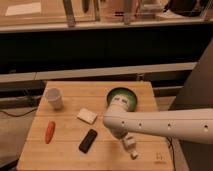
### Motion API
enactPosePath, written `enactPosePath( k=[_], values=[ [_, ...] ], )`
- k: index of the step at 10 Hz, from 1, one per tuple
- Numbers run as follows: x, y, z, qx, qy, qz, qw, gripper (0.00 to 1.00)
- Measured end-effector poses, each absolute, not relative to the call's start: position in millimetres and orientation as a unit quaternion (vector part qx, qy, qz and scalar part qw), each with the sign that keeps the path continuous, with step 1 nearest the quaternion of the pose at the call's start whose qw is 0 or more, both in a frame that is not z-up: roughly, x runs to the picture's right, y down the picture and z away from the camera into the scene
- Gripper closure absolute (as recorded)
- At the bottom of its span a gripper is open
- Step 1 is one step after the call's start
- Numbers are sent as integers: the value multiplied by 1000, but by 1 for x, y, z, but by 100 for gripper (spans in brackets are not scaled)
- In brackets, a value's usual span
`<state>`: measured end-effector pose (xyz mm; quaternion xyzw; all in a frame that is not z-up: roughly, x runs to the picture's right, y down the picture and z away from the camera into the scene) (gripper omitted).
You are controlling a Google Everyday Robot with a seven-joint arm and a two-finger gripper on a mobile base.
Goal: Push the eraser across the table
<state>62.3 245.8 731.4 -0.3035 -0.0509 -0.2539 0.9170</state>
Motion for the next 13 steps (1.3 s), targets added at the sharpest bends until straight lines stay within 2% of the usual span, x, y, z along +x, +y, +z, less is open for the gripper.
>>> enactPosePath(
  k=[13],
  values=[
    [53, 259, 755, -305, -63, -270, 911, 100]
  ],
)
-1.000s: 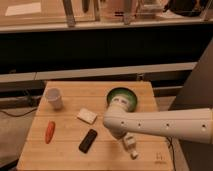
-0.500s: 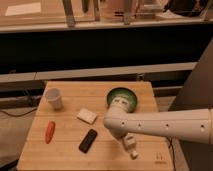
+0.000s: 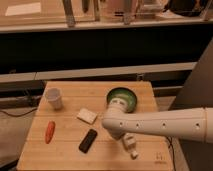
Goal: Push the eraser across the table
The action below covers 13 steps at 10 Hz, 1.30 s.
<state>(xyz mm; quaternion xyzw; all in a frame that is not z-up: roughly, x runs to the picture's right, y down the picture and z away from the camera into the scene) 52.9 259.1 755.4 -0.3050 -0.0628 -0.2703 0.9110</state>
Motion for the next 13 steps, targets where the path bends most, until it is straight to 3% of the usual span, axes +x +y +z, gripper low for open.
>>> enactPosePath(
  k=[13],
  values=[
    [3, 258, 782, -296, -89, -313, 898, 100]
  ],
)
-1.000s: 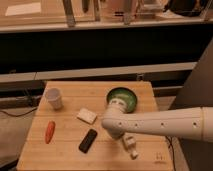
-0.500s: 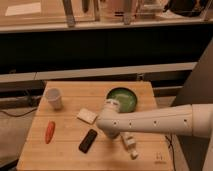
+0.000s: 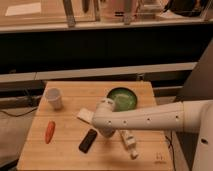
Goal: Push the eraser across the table
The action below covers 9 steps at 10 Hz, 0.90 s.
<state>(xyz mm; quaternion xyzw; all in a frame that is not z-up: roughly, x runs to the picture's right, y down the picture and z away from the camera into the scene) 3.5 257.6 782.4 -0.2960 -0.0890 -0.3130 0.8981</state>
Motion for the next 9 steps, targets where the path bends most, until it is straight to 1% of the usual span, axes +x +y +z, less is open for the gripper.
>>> enactPosePath(
  k=[3, 9],
  values=[
    [-25, 255, 788, -290, -99, -334, 891, 100],
    [-59, 255, 793, -285, -110, -373, 876, 100]
  ],
)
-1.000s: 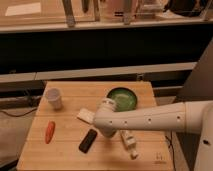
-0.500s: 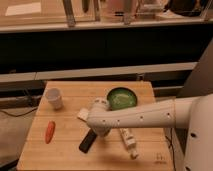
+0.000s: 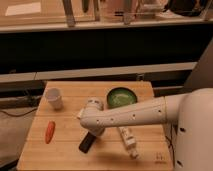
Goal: Push the eraser across the table
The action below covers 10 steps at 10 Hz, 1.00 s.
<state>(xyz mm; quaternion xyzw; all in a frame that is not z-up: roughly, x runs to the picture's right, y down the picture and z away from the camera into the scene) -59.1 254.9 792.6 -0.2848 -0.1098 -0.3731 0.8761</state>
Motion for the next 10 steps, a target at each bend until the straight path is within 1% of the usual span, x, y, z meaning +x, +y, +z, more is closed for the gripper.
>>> enactPosePath(
  k=[10],
  values=[
    [-123, 246, 808, -268, -111, -434, 853, 100]
  ],
)
